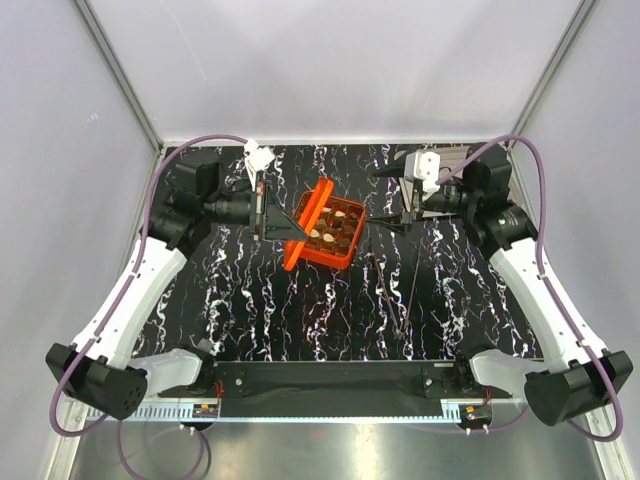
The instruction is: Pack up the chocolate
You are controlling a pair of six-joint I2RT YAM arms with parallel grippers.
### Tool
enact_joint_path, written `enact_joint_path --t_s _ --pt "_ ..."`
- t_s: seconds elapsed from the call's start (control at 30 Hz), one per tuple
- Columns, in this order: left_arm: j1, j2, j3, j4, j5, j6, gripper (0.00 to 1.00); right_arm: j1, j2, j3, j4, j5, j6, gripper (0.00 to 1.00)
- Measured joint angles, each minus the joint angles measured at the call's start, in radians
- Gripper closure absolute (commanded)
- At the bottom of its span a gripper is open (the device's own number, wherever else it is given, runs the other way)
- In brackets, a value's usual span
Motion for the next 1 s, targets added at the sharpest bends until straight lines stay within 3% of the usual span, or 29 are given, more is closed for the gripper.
enact_joint_path --t_s 0.17,0.53,0.9,1.0 --pt "-0.063 -0.001 0.000 -0.075 0.018 0.089 1.00 -0.001 0.053 0.092 -0.101 -0.124 -0.159 0.11" --pt "-0.176 0.005 0.016 -0.208 0.015 0.244 1.00 0.002 0.165 0.171 -0.303 -0.282 -0.331 0.16" --pt "-0.195 0.121 0.130 -0.313 0.061 0.398 1.00 0.061 0.182 0.175 -0.444 -0.283 -0.461 0.20" --pt "-0.199 0.136 0.155 -0.361 0.068 0.439 1.00 0.085 0.225 0.211 -0.502 -0.279 -0.506 0.54"
